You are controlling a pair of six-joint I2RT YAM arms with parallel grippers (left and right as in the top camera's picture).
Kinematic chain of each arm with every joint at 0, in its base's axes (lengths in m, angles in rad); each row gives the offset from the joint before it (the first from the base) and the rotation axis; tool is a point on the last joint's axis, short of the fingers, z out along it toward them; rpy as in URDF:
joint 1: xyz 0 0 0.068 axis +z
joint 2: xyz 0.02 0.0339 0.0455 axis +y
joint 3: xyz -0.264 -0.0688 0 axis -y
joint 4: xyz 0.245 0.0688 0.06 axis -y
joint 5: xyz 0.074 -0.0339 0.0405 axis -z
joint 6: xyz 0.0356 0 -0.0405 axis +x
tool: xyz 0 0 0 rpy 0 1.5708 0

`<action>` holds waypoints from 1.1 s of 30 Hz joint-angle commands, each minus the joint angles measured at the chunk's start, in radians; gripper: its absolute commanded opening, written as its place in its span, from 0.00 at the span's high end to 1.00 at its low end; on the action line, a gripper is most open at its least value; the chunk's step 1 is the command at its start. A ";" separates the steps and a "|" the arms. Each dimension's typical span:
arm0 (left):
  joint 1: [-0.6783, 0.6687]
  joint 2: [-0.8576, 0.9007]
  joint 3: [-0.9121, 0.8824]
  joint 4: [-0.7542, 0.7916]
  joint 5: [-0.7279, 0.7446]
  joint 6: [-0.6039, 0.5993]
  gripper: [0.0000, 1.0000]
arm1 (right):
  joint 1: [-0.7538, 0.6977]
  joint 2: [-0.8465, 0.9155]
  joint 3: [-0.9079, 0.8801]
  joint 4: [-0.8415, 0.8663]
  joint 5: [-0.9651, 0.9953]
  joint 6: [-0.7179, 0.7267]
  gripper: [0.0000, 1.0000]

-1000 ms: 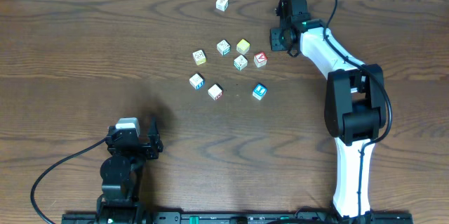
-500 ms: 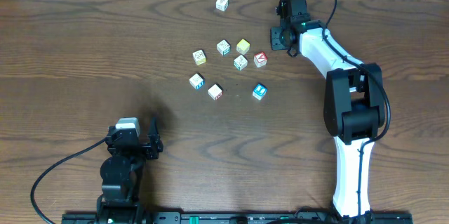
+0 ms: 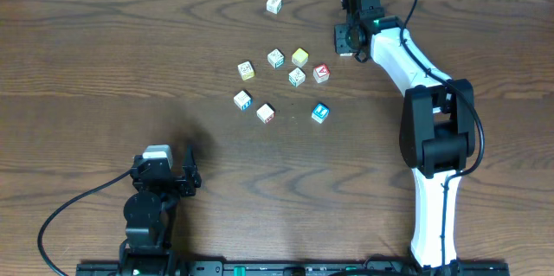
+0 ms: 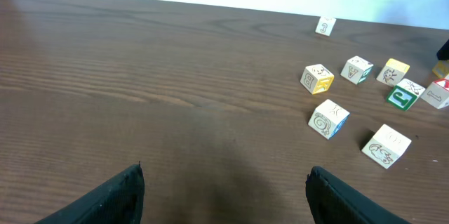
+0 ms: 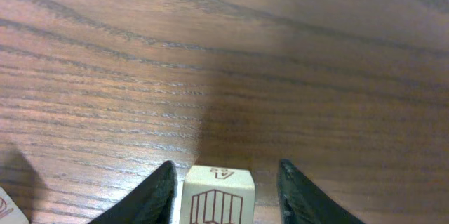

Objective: Lift 4 blocks
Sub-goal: 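Close the right gripper on the white gate-picture block, then lift the white block and carry it toward the blue-letter block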

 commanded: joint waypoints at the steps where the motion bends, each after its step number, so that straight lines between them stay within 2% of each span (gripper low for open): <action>1: -0.002 0.004 -0.019 -0.037 -0.013 0.009 0.25 | 0.005 0.010 0.024 -0.011 0.007 -0.004 0.42; 5: -0.002 0.004 -0.019 -0.037 -0.013 0.009 0.26 | 0.005 0.010 0.024 -0.020 0.007 -0.004 0.40; 10: -0.002 0.004 -0.019 -0.037 -0.013 0.009 0.26 | 0.006 0.010 0.024 -0.033 0.002 -0.004 0.54; 20: -0.002 0.004 -0.019 -0.037 -0.013 0.009 0.26 | 0.007 0.010 0.024 -0.069 -0.002 0.007 0.63; 26: -0.002 0.004 -0.019 -0.037 -0.013 0.009 0.26 | 0.007 0.010 0.024 -0.067 -0.002 0.007 0.75; 33: -0.002 0.004 -0.019 -0.037 -0.013 0.009 0.26 | 0.007 0.004 0.066 -0.109 -0.002 0.007 0.80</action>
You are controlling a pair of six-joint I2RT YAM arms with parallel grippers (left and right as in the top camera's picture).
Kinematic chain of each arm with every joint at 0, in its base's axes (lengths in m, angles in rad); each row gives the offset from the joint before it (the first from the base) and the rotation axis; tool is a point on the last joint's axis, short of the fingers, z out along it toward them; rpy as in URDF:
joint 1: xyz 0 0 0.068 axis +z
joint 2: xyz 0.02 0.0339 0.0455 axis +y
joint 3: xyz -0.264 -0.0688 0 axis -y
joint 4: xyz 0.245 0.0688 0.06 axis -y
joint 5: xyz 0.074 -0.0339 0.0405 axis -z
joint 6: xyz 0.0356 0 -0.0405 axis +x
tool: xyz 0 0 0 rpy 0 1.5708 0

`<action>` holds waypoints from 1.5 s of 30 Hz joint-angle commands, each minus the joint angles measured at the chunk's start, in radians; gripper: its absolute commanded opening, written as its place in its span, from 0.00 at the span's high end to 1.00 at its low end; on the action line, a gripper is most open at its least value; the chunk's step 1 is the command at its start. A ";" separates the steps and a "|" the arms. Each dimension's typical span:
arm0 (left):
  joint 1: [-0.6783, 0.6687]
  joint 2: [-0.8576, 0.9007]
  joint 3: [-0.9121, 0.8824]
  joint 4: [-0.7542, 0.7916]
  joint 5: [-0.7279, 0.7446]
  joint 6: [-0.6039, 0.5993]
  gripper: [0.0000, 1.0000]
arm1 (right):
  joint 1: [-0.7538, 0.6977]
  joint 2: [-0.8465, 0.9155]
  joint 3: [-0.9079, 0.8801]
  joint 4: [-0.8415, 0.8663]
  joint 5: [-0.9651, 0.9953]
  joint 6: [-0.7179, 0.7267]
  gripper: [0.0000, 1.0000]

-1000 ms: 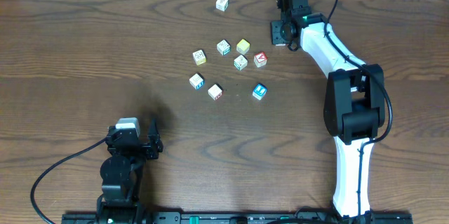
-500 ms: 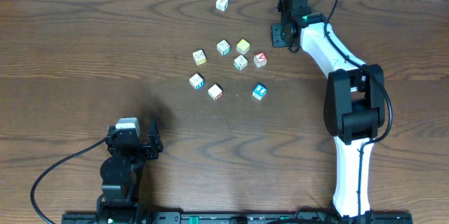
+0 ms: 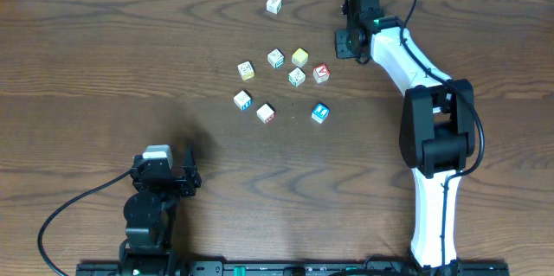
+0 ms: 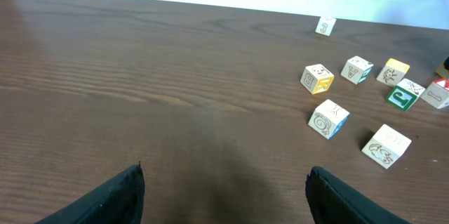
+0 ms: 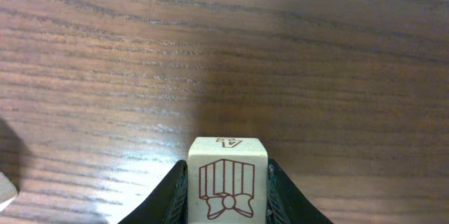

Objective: Lift 4 blocks
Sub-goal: 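Lift the white block and carry it toward the blue-letter block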

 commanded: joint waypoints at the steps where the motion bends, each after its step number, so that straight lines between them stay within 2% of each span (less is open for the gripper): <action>1: -0.002 0.004 -0.019 -0.037 -0.013 0.010 0.26 | 0.007 -0.004 0.063 -0.031 -0.002 0.001 0.81; 8: -0.002 0.004 -0.019 -0.037 -0.013 0.010 0.26 | 0.007 -0.140 0.133 -0.171 -0.001 0.002 0.84; 15: -0.002 0.004 -0.019 -0.037 -0.013 0.010 0.26 | 0.007 -0.326 0.133 -0.436 0.003 0.109 0.98; 20: -0.002 0.004 -0.019 -0.036 -0.013 0.010 0.26 | 0.026 -0.428 0.132 -0.623 0.003 0.153 0.98; 24: -0.002 0.004 -0.019 -0.032 -0.013 0.010 0.26 | 0.075 -0.442 0.126 -0.689 0.004 0.159 0.99; 27: -0.002 0.004 -0.019 -0.032 -0.013 0.010 0.25 | 0.138 -0.443 0.056 -0.657 0.053 0.165 0.98; 31: -0.002 0.004 -0.019 -0.032 -0.013 0.010 0.26 | 0.242 -0.443 -0.107 -0.554 0.155 0.240 0.99; 37: -0.002 0.004 -0.019 -0.032 -0.013 0.010 0.26 | 0.354 -0.444 -0.333 -0.418 0.156 0.327 0.99; 45: -0.002 0.004 -0.019 -0.034 -0.013 0.010 0.26 | 0.428 -0.493 -0.482 -0.354 0.172 0.373 0.99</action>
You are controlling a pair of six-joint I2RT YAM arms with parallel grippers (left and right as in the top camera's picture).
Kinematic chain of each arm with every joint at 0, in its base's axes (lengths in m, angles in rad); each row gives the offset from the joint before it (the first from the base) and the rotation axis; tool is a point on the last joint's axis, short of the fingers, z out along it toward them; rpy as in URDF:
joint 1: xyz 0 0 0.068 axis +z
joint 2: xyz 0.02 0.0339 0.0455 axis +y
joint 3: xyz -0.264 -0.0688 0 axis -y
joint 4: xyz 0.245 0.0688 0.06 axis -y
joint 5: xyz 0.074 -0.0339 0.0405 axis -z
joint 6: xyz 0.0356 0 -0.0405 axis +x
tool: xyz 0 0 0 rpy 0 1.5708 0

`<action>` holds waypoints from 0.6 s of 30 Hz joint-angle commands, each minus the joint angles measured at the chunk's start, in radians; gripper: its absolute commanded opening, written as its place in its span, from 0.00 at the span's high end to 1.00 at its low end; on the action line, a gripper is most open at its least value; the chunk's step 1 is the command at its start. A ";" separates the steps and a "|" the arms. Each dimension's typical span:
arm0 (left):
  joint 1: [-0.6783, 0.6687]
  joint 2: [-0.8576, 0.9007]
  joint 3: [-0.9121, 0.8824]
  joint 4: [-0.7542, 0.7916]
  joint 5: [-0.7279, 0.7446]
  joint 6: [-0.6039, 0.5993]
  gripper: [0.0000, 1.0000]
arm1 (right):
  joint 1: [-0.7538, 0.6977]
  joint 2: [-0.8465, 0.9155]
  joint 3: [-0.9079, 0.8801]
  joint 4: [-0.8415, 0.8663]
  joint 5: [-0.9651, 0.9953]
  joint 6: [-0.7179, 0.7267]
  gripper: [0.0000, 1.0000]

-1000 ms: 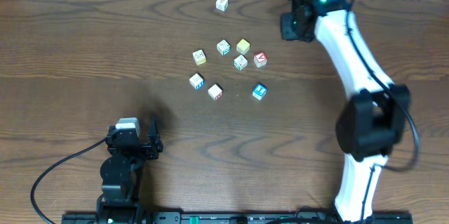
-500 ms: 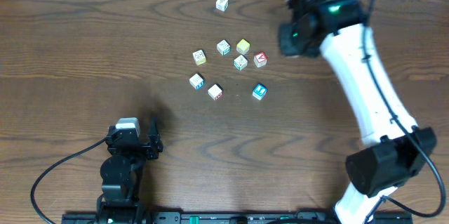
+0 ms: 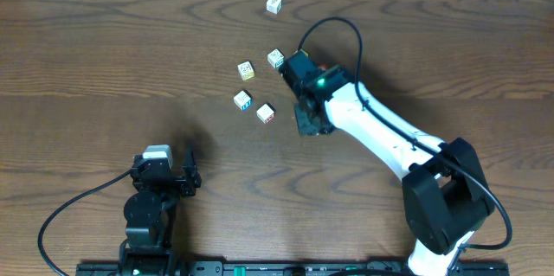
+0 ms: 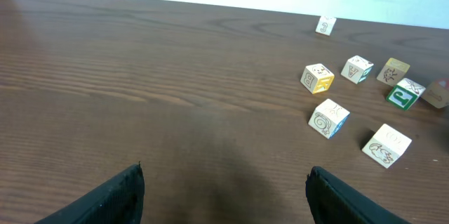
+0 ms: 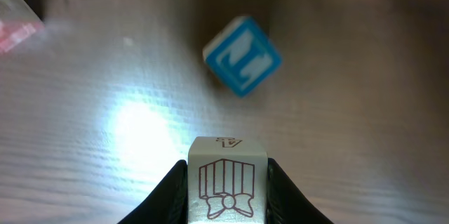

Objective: Lift 4 blocks
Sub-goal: 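Lift the white block and carry it toward the blue-letter block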

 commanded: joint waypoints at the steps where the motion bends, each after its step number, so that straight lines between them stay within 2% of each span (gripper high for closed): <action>1: -0.002 0.002 -0.019 -0.037 -0.013 0.010 0.26 | 0.022 -0.063 -0.045 0.002 0.048 0.073 0.99; 5: -0.002 0.002 -0.019 -0.037 -0.013 0.010 0.26 | 0.027 -0.105 -0.121 0.039 0.099 0.145 0.99; 13: -0.002 0.002 -0.019 -0.037 -0.013 0.009 0.26 | 0.027 -0.132 -0.270 0.338 0.081 0.151 0.97; 18: -0.002 0.002 -0.019 -0.037 -0.013 0.009 0.26 | 0.032 -0.132 -0.285 0.349 0.048 0.184 0.98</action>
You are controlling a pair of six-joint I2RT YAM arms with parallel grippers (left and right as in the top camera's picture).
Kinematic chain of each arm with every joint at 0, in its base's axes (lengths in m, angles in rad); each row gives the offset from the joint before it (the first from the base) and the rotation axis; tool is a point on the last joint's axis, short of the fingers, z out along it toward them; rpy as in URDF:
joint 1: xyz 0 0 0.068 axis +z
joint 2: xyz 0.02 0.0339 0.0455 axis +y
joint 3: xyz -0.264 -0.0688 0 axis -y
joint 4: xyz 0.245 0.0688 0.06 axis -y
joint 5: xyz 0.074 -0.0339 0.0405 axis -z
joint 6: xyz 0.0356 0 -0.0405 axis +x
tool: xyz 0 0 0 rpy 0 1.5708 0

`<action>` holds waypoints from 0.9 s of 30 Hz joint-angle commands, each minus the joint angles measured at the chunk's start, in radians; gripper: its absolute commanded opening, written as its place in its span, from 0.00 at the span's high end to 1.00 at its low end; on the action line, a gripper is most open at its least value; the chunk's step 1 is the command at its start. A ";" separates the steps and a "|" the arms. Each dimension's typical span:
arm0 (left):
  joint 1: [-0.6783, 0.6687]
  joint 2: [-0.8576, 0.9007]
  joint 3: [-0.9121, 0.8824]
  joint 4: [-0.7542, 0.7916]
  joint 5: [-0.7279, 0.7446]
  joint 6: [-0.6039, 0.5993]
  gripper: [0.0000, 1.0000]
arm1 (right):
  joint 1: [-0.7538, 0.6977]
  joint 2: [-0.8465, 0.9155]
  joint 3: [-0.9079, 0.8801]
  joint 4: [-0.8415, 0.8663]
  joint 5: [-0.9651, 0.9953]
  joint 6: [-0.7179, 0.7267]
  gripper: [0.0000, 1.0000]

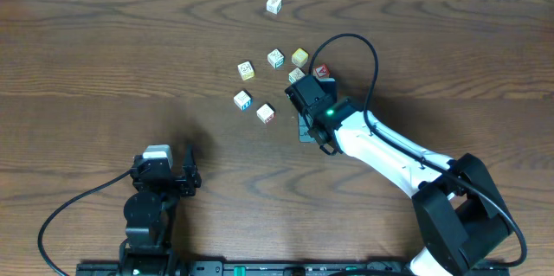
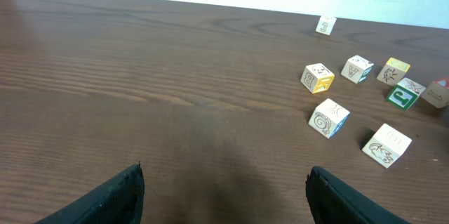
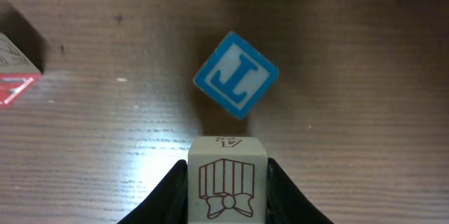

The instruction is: Lift 4 blocks

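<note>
My right gripper (image 3: 226, 183) is shut on a cream block (image 3: 226, 180) with a red gift-box drawing, held above the table. Just beyond it in the right wrist view lies a blue block (image 3: 235, 74) with a white letter, flat on the wood. A red-edged block (image 3: 15, 69) shows at the left edge. Overhead, the right gripper (image 1: 307, 127) hangs at the near side of the block cluster and hides the blue block. My left gripper (image 2: 224, 196) is open near the front left, far from the blocks, with nothing between its fingers (image 2: 105, 196).
Loose blocks lie around the table's middle: yellow (image 1: 300, 56), red (image 1: 322, 72), and cream ones (image 1: 247, 70), (image 1: 242, 99), (image 1: 266, 113). A lone white block (image 1: 273, 4) sits near the back edge. The right arm's cable (image 1: 368, 51) loops over the table.
The right arm has shifted a little toward the front, so the yellow and red blocks show again overhead. The blue block sits slightly nearer the held block in the right wrist view. The left arm is unchanged.
My right gripper stood open around the gift-drawing block at the back right of the table. Then it was shut on that block. Later it held the block over the blue block by the cluster, and it is still there. The left gripper stayed open throughout.
</note>
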 commanded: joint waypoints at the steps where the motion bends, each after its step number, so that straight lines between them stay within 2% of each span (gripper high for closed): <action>1: -0.002 0.001 -0.019 -0.036 -0.013 0.009 0.26 | 0.013 -0.014 -0.008 -0.001 -0.007 0.038 0.98; 7: -0.002 0.001 -0.019 -0.036 -0.013 0.009 0.25 | 0.014 -0.014 -0.021 -0.003 -0.024 0.065 0.91; 15: -0.002 0.001 -0.019 -0.036 -0.013 0.009 0.25 | 0.014 -0.014 -0.049 0.010 -0.041 0.113 0.89; 17: -0.002 0.001 -0.019 -0.036 -0.013 0.009 0.25 | 0.014 -0.014 -0.053 0.014 -0.041 0.113 0.84; 20: -0.002 0.001 -0.019 -0.036 -0.013 0.009 0.26 | 0.014 -0.009 -0.054 0.027 -0.037 0.112 0.71; 27: -0.002 0.001 -0.019 -0.037 -0.013 0.009 0.25 | 0.014 -0.002 -0.054 0.039 -0.037 0.112 0.58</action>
